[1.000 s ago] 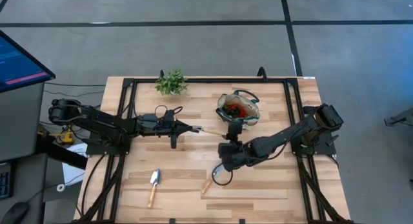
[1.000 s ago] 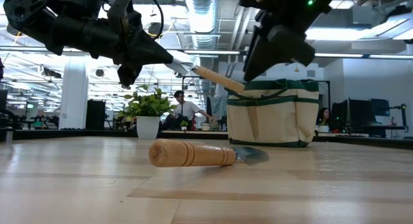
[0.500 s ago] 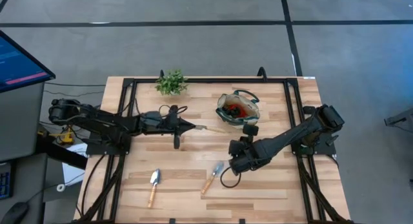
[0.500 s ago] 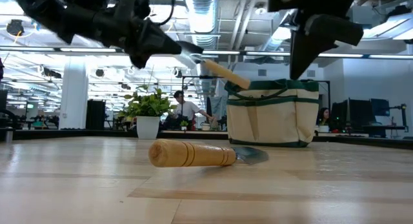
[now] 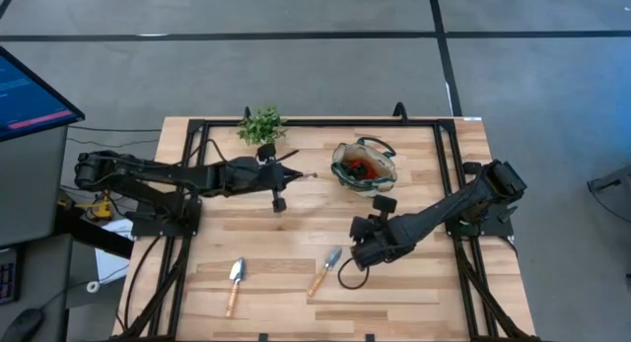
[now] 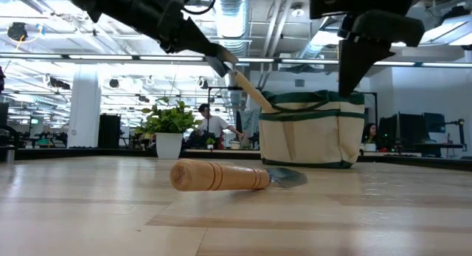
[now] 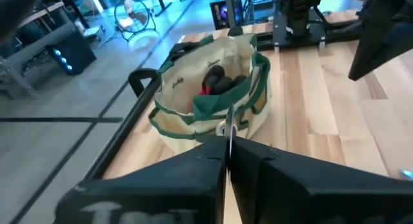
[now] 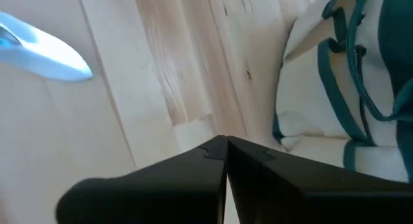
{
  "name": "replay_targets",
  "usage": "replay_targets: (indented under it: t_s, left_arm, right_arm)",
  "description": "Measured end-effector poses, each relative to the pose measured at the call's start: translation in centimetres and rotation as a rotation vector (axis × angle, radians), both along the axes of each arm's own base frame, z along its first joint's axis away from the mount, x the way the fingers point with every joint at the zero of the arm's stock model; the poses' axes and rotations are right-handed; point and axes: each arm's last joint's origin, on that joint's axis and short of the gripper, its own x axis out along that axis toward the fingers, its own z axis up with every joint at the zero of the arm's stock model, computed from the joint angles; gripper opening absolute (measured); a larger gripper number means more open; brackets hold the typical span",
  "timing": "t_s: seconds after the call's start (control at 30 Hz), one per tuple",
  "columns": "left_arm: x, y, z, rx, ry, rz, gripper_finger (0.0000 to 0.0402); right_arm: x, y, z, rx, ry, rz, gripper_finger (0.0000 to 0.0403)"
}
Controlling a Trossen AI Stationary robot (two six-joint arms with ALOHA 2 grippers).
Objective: Pick & Place Garden tools in Gardening bag
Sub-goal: Put the trowel into the gardening bag
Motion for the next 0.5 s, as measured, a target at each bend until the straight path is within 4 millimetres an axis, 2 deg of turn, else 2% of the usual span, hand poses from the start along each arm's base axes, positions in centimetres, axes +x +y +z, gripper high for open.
replay_targets:
  t_s: [0.13,0.23,0.33,0.5]
  left_arm:
    - [0.0,0.0,0.0,0.003,0.009,-0.001,0.0001]
    - [-0.1,0.0,-0.2,-0.001,0.024,-0.001,0.0001]
    - [-0.1,-0.1,-0.2,-0.002,0.024,-0.007,0.0002]
    - [0.0,-0.2,-0.2,-0.019,0.024,-0.044,0.0002]
  right_arm:
    - [0.4,0.2,-0.6,0.024,-0.076,0.061,0.0001]
    - [0.3,-0.2,-0.4,0.096,-0.195,0.138,0.0000]
    - [-0.9,-1.4,-0.2,0.137,-0.286,0.188,0.0000]
    - [-3.6,-3.5,1.6,0.221,-0.488,0.237,0.0000]
